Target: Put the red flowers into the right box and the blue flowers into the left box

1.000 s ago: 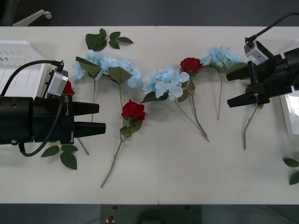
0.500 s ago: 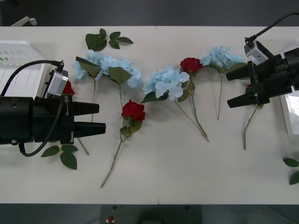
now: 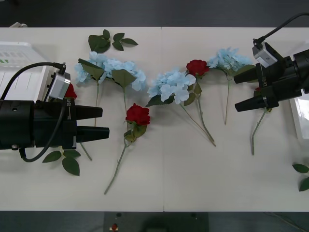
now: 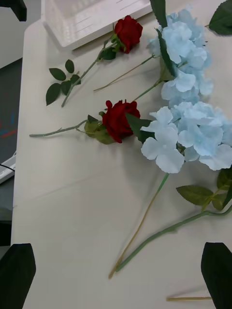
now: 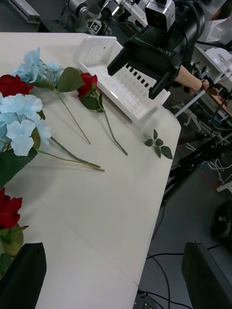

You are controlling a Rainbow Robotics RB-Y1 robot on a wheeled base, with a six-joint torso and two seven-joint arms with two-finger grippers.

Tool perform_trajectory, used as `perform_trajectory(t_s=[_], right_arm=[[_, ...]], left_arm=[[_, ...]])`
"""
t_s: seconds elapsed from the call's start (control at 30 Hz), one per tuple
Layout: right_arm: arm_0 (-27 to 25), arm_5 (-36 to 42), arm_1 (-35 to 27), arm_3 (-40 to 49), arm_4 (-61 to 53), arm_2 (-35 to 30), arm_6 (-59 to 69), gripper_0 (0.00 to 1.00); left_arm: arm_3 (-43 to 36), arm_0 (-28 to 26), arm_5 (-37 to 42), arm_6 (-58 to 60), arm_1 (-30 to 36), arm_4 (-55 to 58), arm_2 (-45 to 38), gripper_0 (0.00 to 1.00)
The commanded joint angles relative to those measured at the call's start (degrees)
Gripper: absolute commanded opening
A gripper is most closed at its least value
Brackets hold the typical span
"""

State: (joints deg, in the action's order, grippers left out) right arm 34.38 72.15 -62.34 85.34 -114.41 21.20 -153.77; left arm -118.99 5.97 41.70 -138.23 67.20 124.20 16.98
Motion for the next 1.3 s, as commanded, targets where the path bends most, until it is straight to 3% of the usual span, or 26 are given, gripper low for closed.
perform_trajectory(t_s=[0.03,0.6,0.63,0.67,0.73,0.83,0.97,1.0,1.07,1.1,1.3], right_arm=[[0.5,0.3,-1.6,1.1,-0.4,0.3,-1.2,1.00],[0.5,0.3,-1.6,1.1,-0.4,0.3,-1.2,1.00],[-2.7,0.4,0.4,0.4,0.4,2.7,-1.2,1.00],[-2.7,0.4,0.3,0.4,0.4,2.8,-1.2,1.00],[-2.8,0.4,0.4,0.4,0.4,2.8,-1.2,1.00],[-0.5,0.5,-1.6,0.4,1.6,2.2,-1.2,1.00],[2.4,2.2,-2.7,0.4,3.6,2.2,-1.2,1.00],[4.6,3.0,-2.9,0.4,6.1,2.2,7.1,1.00],[5.3,3.3,-2.9,0.4,7.3,2.2,11.0,1.00],[7.5,4.0,-2.9,0.4,11.9,2.2,27.6,1.00],[11.3,5.7,-2.3,-1.6,21.2,5.3,64.8,1.00]], left_arm=[[-0.5,0.4,-0.3,-2.1,0.7,0.5,-0.4,0.81],[-0.5,0.4,-0.3,-2.1,0.7,0.5,-0.4,0.81],[-0.5,0.4,-0.3,-2.1,0.7,0.5,-0.4,0.81],[1.0,-2.0,-0.2,-2.0,-1.1,0.3,1.9,0.81],[1.0,-2.0,-0.2,-2.0,-1.1,0.3,1.8,0.81],[2.8,-2.4,0.7,-2.5,-3.8,0.4,1.4,0.81],[3.7,-1.1,0.9,-1.7,-2.9,0.6,0.2,0.81],[5.7,0.2,1.8,0.4,-1.1,0.7,-1.2,0.81],[6.8,0.9,2.4,1.7,-0.8,0.7,-1.6,0.81],[12.4,4.0,5.5,5.9,-0.1,0.7,-2.5,0.81],[29.3,12.4,11.3,13.9,-0.7,-7.1,-2.4,0.82]])
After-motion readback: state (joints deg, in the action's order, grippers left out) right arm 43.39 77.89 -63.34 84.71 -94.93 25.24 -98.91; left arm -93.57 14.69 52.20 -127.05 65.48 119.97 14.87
